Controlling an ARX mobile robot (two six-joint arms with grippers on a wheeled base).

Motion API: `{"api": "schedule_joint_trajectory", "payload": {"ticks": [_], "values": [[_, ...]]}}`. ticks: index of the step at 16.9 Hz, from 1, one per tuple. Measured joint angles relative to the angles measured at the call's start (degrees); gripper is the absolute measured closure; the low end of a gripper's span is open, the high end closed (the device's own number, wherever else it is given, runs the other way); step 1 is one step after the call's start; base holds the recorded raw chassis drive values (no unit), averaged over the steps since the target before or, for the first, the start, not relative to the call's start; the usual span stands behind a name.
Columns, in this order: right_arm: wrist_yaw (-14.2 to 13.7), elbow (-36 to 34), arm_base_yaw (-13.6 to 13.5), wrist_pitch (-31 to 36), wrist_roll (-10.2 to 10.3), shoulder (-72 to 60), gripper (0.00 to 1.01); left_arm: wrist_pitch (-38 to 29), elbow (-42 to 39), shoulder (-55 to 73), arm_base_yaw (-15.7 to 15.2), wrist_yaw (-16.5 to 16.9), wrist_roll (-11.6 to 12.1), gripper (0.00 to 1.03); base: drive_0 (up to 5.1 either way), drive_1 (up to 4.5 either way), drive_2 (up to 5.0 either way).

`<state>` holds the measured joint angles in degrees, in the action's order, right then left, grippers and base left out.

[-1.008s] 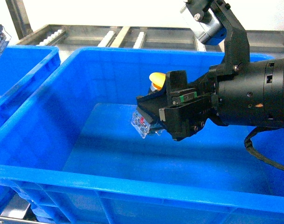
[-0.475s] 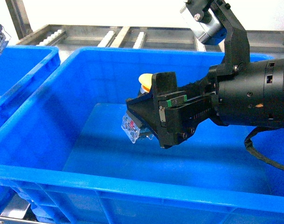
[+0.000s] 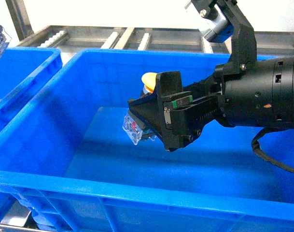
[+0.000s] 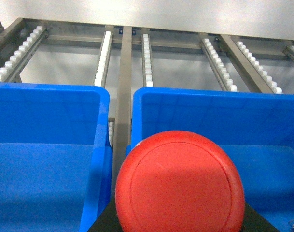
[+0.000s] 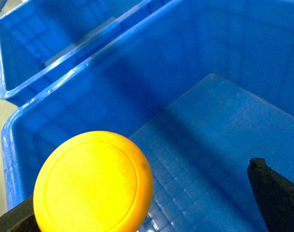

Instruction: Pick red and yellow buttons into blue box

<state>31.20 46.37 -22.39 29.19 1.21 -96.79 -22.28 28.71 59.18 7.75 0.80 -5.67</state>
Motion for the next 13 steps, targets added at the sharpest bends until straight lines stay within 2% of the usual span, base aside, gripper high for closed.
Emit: {"api": "schedule_joint_trajectory", "payload": {"ticks": [1,2,3,4,5,7,13], "values": [[-1.09,1.68,1.18,-3.91,-0.79,-0.15,0.03,0.0,0.0,0.0,0.0,0.0,0.02,0.79,0.0,0.0,0.0],[-4.33,3.58,3.43,-8.24,-2.99,-0.81,0.03,0.0,0.0,0.0,0.02,0.0,0.0,0.79,0.0,0.0,0.0],[-5.88,3.8,5.25,-9.92,-5.09,-1.38,0.03,-0.04,0.0,-0.11,0.0,0.0,0.0,0.79,0.0,0.0,0.0],[-6.49,3.65,6.01,-10.27,-6.12,-1.64,0.03,0.04,0.0,-0.09,-0.13,-0.39,0.0,0.79,0.0,0.0,0.0],[-6.1,3.69,5.44,-9.86,-6.69,-1.62,0.03,-0.02,0.0,-0.09,0.02,-0.17,0.0,0.79,0.0,0.0,0.0],[-5.7,3.69,4.68,-9.94,-7.19,-1.62,0.03,0.0,0.0,-0.09,0.2,0.09,0.0,0.79,0.0,0.0,0.0],[-5.68,3.69,4.79,-9.88,-7.32,-1.62,0.03,0.0,0.0,-0.09,0.02,-0.02,0.0,0.79,0.0,0.0,0.0]]}}
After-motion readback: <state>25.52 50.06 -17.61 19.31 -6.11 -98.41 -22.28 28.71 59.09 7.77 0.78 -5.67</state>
